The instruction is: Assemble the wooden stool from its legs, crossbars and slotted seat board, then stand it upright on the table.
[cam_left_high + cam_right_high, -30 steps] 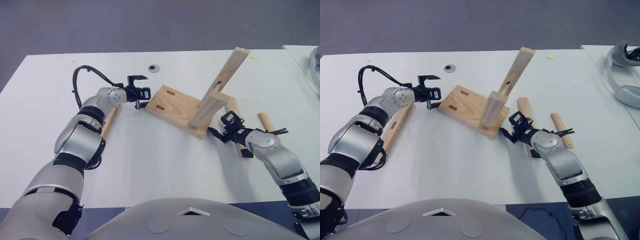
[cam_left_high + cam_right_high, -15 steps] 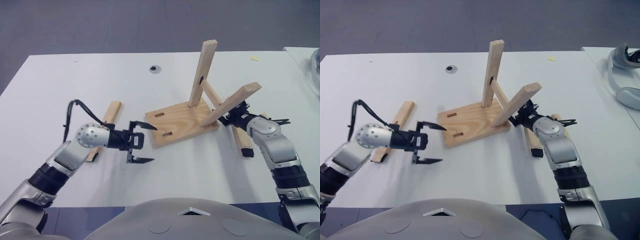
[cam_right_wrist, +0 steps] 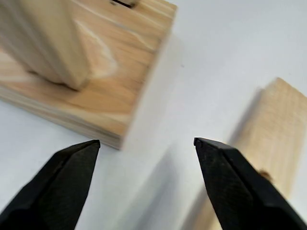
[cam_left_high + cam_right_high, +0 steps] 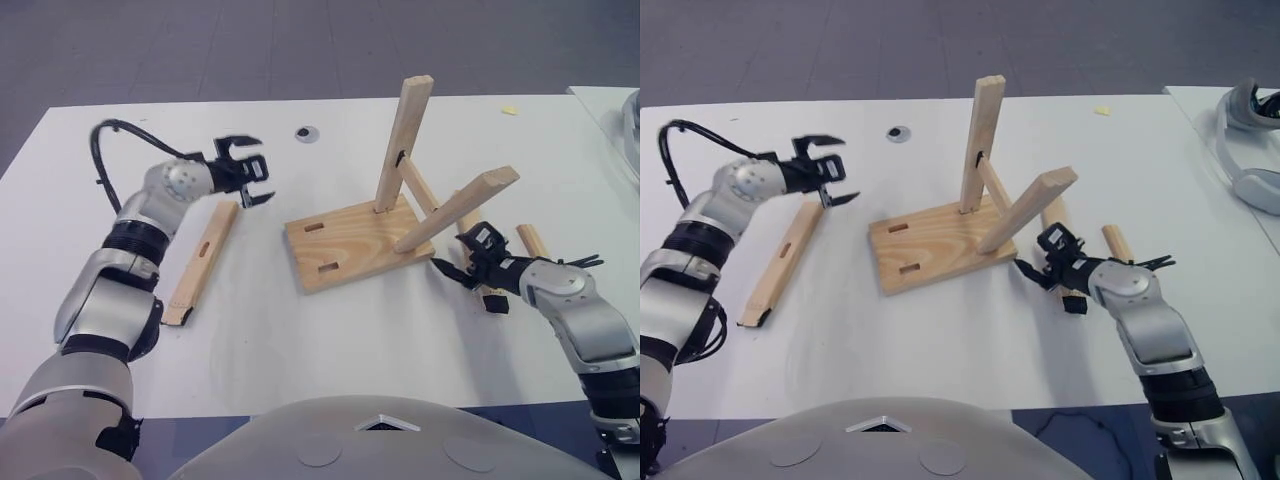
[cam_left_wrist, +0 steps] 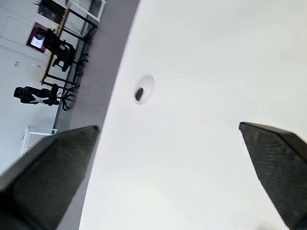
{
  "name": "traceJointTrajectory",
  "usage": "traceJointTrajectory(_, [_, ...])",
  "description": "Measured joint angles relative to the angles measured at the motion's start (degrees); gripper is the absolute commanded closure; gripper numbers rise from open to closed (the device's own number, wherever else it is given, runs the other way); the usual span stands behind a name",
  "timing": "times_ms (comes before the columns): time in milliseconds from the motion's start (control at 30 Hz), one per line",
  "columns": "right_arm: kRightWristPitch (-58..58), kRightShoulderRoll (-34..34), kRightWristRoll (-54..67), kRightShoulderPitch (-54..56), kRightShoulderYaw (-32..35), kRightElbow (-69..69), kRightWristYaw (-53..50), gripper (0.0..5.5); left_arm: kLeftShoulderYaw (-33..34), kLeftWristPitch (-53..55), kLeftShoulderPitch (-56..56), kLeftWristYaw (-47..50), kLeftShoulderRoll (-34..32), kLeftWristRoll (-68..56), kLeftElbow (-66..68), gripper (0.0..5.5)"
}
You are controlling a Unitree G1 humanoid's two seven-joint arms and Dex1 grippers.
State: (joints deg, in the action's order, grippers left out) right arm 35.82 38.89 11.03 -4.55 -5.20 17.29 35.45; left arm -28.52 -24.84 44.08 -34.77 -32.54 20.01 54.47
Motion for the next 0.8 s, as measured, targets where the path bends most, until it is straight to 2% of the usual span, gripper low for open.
traceJointTrajectory(133, [1.69, -3.23, -0.07, -0.79, -1.25, 1.52, -2.35, 1.8, -1.96, -10.8, 1.69, 3.29, 6.62, 2.6, 9.05, 0.1])
traceJointTrajectory(267, [1.25, -3.69, -1.9, 0.41, -0.85, -0.85, -3.84, 1.8, -0.51, -17.11, -1.22, 1.17, 7.83, -0.11, 9.12, 0.1])
traceJointTrajectory(333, [-1.11, -4.54, -3.88, 3.57, -1.9, -6.39, -4.82, 1.8, 0.37, -18.6, -4.31, -3.56, 6.69, -3.68, 4.97, 0.1])
traceJointTrajectory(400, [-5.63, -6.43, -6.65, 9.64, -2.5, -15.33, -6.37, 1.8, 0.77, -19.11, -10.69, -12.03, 5.01, -9.87, -4.65, 0.1])
traceJointTrajectory(533, [-11.8, -10.23, -8.92, 15.89, -2.86, -25.62, -8.4, 1.8, 0.5, -7.19, -22.99, -22.5, -0.02, -17.87, -28.92, 0.1])
traceJointTrajectory(600, [-13.18, -11.09, -9.07, 16.14, -2.84, -26.73, -8.59, 1.8, 0.91, -1.82, -27.07, -22.71, -0.59, -18.88, -36.0, 0.1])
traceJointTrajectory(800, [-14.53, -13.11, -9.03, 16.24, -2.39, -27.73, -8.49, 1.8, 1.91, 6.37, -30.66, -20.94, 1.66, -19.24, -41.71, 0.1])
